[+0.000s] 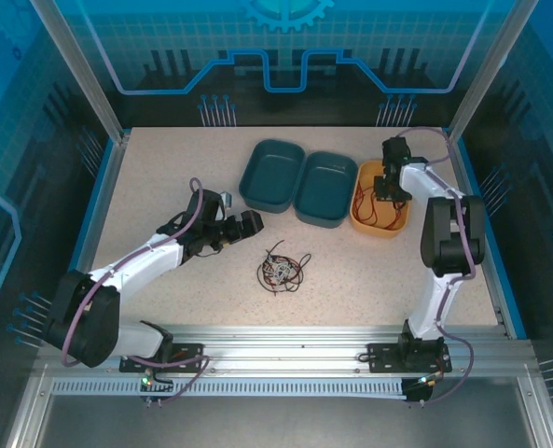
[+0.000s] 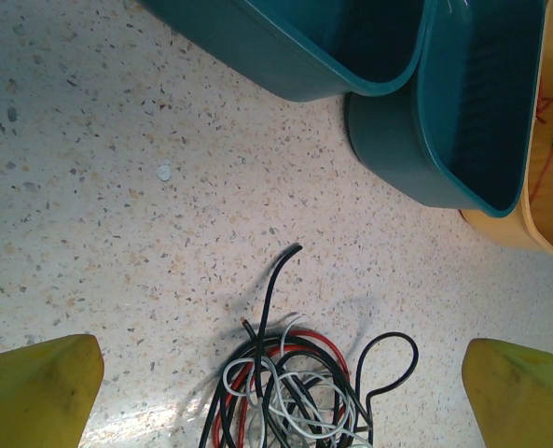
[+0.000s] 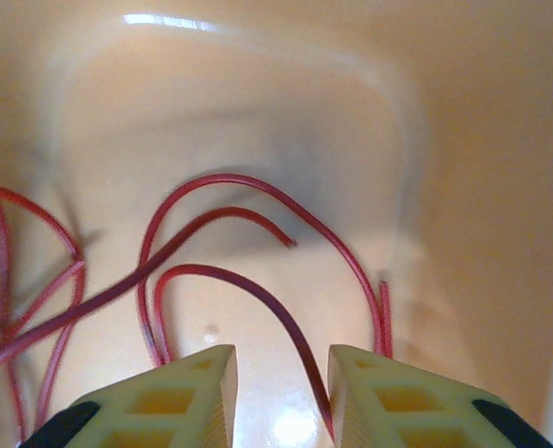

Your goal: Untangle the cables

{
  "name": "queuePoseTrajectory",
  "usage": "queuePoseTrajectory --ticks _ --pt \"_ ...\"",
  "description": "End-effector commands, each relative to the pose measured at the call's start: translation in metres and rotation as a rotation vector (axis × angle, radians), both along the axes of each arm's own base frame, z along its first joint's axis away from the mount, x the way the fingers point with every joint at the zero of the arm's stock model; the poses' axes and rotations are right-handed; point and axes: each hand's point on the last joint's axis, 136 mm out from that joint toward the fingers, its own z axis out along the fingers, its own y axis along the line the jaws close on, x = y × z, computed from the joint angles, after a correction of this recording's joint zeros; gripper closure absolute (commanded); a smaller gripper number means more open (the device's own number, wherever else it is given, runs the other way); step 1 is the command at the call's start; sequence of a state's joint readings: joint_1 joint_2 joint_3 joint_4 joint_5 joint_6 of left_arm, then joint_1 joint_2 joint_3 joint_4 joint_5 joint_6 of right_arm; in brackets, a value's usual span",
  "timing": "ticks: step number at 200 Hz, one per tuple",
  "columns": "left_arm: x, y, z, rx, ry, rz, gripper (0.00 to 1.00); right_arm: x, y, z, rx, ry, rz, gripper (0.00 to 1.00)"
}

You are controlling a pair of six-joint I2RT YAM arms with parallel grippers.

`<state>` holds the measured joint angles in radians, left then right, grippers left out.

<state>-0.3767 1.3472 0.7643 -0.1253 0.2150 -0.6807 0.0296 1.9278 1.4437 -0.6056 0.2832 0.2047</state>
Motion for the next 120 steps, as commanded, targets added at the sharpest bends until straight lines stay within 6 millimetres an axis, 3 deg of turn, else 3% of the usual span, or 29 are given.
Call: queuePoseTrajectory --ticks 1,69,88,120 --pt "0.0 -0.002 0.008 -0.01 -0.028 -0.013 0.01 -0.01 -0.001 0.037 -0.003 -0.057 -0.018 0.65" --pt "-0.004 -0.003 0.007 -0.018 -0.029 -0.023 0.01 -0.046 0.033 0.089 0.052 -0.165 0.002 0.61" --pt "-0.006 -0.006 0.006 -0.013 -0.028 -0.038 0.01 -0.064 0.055 0.096 0.106 -0.181 0.027 0.61" --pt "-0.015 -0.017 0.002 0.056 -0.023 -0.098 0.01 -0.104 0.108 0.101 0.213 -0.191 0.103 0.61"
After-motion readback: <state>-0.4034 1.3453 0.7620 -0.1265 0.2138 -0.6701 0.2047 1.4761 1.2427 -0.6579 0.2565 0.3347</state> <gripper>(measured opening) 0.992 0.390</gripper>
